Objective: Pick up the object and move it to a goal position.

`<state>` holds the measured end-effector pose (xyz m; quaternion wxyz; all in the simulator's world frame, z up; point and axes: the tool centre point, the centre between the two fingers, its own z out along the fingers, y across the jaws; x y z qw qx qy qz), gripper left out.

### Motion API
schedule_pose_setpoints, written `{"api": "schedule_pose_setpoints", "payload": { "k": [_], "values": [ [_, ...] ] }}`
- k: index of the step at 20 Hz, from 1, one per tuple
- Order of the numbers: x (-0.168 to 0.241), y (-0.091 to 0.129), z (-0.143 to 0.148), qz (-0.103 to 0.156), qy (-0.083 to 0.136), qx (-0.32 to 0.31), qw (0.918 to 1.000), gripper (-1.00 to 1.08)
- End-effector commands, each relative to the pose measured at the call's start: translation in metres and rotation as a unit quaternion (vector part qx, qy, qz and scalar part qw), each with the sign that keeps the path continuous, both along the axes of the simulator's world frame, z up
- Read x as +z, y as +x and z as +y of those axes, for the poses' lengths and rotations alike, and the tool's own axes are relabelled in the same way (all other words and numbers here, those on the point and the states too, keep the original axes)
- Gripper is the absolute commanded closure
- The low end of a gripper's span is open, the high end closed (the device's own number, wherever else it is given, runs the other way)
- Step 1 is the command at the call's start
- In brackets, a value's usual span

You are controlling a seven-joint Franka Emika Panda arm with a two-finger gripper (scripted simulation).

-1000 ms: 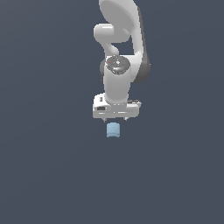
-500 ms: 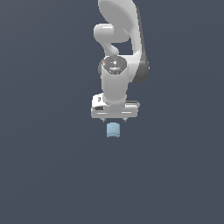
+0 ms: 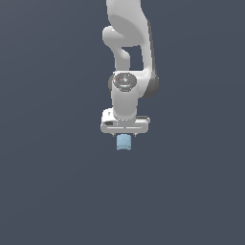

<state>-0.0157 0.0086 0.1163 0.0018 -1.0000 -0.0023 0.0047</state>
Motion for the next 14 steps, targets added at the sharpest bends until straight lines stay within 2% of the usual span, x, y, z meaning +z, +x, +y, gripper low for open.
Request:
{"api": "schedule_pose_setpoints", "payload": {
  "k": [1,14],
  "values": [
    [-0.012,-0.003,-0.001,-0.002,-0.001,-0.003,1.0,-0.92],
    [-0.031,-0.008,-0.001,-0.004,-0.002,-0.007,1.0,-0.92]
  ]
}}
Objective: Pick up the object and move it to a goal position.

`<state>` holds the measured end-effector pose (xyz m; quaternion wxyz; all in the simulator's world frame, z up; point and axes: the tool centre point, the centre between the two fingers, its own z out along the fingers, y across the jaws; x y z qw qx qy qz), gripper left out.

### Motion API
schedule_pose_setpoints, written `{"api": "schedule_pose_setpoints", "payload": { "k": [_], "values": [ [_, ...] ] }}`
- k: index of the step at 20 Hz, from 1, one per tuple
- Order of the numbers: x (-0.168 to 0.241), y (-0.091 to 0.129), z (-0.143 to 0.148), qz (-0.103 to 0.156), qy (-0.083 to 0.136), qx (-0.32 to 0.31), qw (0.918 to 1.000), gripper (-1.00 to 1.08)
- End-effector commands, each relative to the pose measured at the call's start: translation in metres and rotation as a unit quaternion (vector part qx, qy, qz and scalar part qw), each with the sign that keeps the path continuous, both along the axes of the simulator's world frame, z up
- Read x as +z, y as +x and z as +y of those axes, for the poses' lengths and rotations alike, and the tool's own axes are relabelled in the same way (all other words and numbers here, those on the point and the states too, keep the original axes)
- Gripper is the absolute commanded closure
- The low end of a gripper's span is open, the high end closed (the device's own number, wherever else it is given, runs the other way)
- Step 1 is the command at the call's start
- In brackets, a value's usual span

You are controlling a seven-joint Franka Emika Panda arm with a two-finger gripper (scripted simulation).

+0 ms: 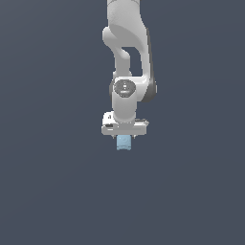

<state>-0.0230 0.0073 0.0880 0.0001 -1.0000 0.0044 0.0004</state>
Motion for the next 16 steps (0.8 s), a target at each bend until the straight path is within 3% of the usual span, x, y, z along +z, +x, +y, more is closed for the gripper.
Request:
{"api": "schedule_pose_setpoints", "payload": {
  "k": [1,14,15,16],
  "values": [
    [-0.006,0.0,0.0,0.0,0.0,0.0,1.0,-0.92],
    [-0.049,-0.001,0.0,0.0,0.0,0.0,1.0,-0.92],
    [-0.049,-0.001,0.0,0.0,0.0,0.0,1.0,1.08],
    [-0.049,-0.001,0.0,0.0,0.0,0.0,1.0,1.08]
  ]
}}
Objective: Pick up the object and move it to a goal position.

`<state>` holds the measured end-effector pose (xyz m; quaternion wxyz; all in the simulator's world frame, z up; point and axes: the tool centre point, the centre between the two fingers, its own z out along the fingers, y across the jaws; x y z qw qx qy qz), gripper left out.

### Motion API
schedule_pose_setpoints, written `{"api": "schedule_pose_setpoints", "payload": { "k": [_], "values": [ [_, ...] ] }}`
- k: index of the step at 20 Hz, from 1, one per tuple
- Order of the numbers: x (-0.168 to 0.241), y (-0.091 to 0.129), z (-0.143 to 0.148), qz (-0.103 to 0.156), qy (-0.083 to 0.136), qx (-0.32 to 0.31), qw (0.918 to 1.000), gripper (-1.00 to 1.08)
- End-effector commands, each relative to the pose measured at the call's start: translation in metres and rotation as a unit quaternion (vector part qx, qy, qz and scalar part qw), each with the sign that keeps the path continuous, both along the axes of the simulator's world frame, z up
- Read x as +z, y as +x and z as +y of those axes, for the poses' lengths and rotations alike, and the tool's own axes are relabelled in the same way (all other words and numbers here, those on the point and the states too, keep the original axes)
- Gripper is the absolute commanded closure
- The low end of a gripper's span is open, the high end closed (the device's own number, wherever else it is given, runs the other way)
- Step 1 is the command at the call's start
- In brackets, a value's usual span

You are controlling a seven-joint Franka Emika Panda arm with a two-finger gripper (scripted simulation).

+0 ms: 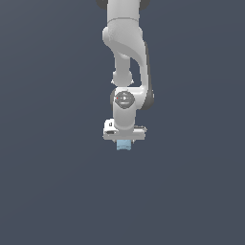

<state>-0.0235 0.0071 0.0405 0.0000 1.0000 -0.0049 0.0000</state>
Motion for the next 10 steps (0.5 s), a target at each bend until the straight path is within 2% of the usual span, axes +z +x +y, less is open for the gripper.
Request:
{"api": "schedule_pose_setpoints", "payload": {
  "k": [1,10],
  "values": [
    [-0.0011,-0.0001,0.0003,0.0,0.0,0.0,1.0,1.08],
    [0.0003,0.0005,-0.0009,-0.001,0.0,0.0,1.0,1.08]
  ]
}}
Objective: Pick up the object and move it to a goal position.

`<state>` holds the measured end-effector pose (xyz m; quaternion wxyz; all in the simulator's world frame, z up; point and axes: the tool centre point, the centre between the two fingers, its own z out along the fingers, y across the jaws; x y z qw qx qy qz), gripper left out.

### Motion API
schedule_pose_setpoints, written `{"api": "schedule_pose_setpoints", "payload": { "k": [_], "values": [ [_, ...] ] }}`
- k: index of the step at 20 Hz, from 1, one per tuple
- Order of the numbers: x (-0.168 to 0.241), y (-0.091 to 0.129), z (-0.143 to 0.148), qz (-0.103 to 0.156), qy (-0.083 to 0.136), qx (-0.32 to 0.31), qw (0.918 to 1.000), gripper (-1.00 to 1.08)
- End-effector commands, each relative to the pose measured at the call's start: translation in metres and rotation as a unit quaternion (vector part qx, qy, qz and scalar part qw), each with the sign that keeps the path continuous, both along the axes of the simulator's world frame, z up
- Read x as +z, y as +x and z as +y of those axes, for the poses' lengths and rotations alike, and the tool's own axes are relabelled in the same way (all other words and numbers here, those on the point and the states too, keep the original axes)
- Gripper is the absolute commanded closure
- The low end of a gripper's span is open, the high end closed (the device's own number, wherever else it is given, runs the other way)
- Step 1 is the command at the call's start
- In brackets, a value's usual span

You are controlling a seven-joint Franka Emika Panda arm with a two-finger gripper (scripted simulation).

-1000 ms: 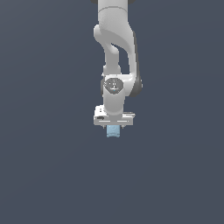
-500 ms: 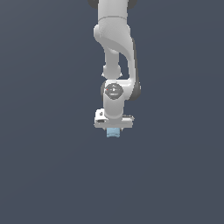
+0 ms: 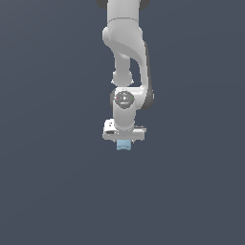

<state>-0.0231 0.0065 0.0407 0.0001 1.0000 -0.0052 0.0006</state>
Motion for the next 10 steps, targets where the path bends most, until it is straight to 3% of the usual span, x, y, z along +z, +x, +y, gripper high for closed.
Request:
{"api": "schedule_pose_setpoints", "payload": {
  "k": [1,10],
  "values": [
    [0.001,0.001,-0.001,0.0,0.0,0.0,1.0,1.08],
    [0.024,0.021,-0.028,0.0,0.0,0.0,1.0,1.08]
  ]
}}
